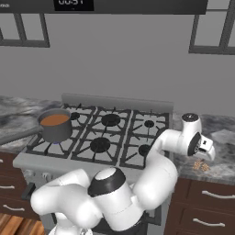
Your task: Pick up the sugar cube(s) and place them in the saucepan with hot chocolate.
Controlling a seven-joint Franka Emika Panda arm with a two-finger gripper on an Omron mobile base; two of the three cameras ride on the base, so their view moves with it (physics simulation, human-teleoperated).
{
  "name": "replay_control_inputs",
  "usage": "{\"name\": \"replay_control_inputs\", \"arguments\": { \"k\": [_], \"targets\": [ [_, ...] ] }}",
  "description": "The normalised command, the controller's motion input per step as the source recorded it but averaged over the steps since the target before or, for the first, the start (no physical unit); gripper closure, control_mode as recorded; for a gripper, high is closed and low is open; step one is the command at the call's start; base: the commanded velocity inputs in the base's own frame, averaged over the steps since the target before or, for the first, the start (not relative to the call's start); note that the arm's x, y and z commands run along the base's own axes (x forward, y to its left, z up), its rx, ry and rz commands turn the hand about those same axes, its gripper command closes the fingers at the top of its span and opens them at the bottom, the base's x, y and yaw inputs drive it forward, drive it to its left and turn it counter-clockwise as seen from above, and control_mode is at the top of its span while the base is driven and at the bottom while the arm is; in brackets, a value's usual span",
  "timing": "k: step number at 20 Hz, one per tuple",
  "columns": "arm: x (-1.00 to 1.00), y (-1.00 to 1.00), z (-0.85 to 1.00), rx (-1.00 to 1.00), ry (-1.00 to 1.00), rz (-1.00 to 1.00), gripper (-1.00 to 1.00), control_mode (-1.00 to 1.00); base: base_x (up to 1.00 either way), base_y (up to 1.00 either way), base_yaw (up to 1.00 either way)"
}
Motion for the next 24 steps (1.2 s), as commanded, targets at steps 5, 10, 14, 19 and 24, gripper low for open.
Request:
{"name": "replay_control_inputs", "arguments": {
  "k": [5, 10, 14, 19, 24],
  "targets": [
    [0.00, -0.01, -0.19, 0.00, 0.00, 0.04, -1.00, -1.00, 0.00, 0.00, 0.00],
    [0.04, 0.00, -0.16, 0.00, 0.00, 0.01, -1.00, -1.00, 0.00, 0.00, 0.00],
    [0.03, -0.03, -0.16, -0.01, 0.00, 0.00, -1.00, -1.00, 0.00, 0.00, 0.00],
    [0.13, -0.14, -0.12, -0.01, 0.00, 0.00, -1.00, -1.00, 0.00, 0.00, 0.00],
    [0.14, -0.14, -0.03, -0.02, 0.00, 0.00, -1.00, -1.00, 0.00, 0.00, 0.00]
  ]
}}
